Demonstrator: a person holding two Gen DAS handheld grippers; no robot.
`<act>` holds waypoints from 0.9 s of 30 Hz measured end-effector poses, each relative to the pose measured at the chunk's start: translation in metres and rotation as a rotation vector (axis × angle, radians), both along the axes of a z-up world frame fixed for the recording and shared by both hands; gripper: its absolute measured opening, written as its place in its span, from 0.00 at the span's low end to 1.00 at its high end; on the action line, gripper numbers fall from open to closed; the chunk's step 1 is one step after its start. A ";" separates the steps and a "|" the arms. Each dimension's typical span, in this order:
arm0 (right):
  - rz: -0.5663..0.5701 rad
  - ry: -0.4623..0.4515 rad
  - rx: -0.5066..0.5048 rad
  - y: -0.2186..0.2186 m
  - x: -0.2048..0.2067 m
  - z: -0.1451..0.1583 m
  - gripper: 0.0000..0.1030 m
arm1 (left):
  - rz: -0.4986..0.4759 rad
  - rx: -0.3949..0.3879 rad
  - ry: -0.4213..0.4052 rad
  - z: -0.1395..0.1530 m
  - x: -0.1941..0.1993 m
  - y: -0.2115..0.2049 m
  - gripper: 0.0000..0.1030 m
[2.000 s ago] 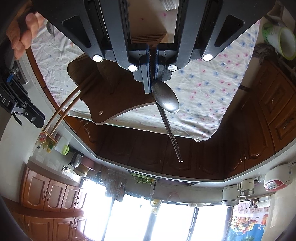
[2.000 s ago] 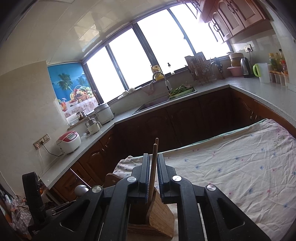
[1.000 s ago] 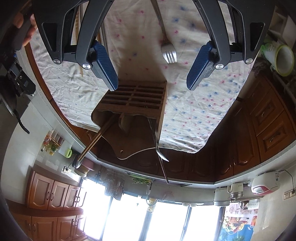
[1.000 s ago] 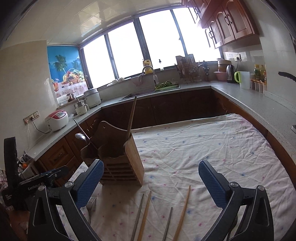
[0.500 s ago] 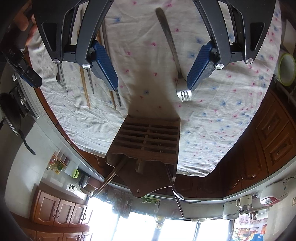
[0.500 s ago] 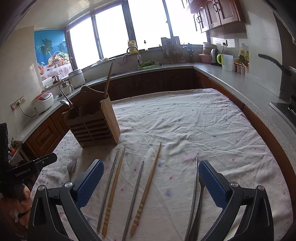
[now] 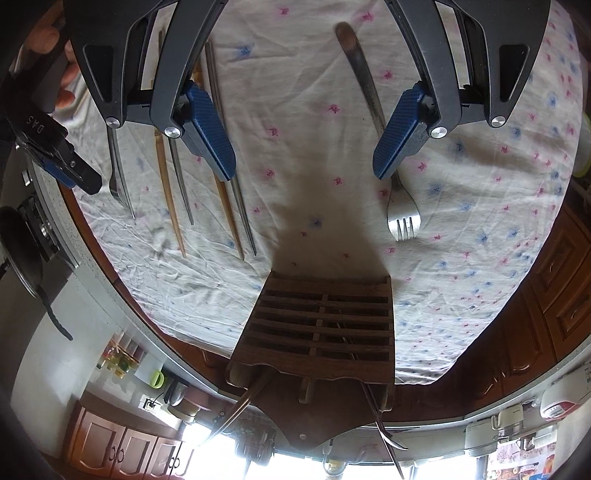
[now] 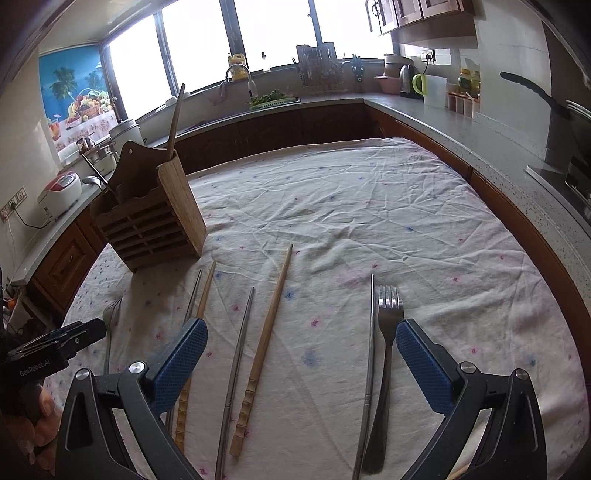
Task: Organize utensils
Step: 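Withdraw both open tools from the holder toward the remaining chopsticks, then close the left tool on a metal chopstick while the right tool grasps a wooden chopstick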
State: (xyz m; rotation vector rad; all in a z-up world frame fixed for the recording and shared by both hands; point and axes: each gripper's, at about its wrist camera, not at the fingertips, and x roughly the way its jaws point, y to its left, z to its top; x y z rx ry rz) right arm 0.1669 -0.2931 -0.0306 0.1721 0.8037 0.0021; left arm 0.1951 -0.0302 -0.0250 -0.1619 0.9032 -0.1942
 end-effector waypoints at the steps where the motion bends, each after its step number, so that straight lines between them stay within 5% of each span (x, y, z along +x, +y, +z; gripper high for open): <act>1: 0.005 0.012 -0.008 0.001 0.002 -0.001 1.00 | -0.007 0.000 0.007 -0.001 0.002 -0.002 0.76; 5: 0.095 0.006 0.080 -0.001 0.005 -0.002 1.00 | -0.020 0.010 0.023 -0.005 0.011 -0.008 0.76; 10: 0.075 0.009 0.105 -0.007 0.024 -0.001 0.98 | -0.050 0.003 0.027 -0.004 0.030 -0.020 0.75; 13: 0.081 0.030 0.131 -0.010 0.040 -0.007 0.97 | -0.069 0.014 0.038 -0.006 0.044 -0.028 0.65; 16: 0.082 0.054 0.122 -0.010 0.057 -0.016 0.72 | -0.094 0.018 0.055 -0.011 0.058 -0.037 0.53; 18: 0.090 0.093 0.142 -0.012 0.070 -0.028 0.44 | -0.106 0.022 0.064 -0.014 0.066 -0.042 0.49; 21: 0.104 0.128 0.184 -0.013 0.085 -0.042 0.27 | -0.126 0.030 0.080 -0.020 0.078 -0.050 0.39; 27: 0.119 0.146 0.187 -0.007 0.111 -0.053 0.25 | -0.153 0.028 0.108 -0.031 0.097 -0.060 0.24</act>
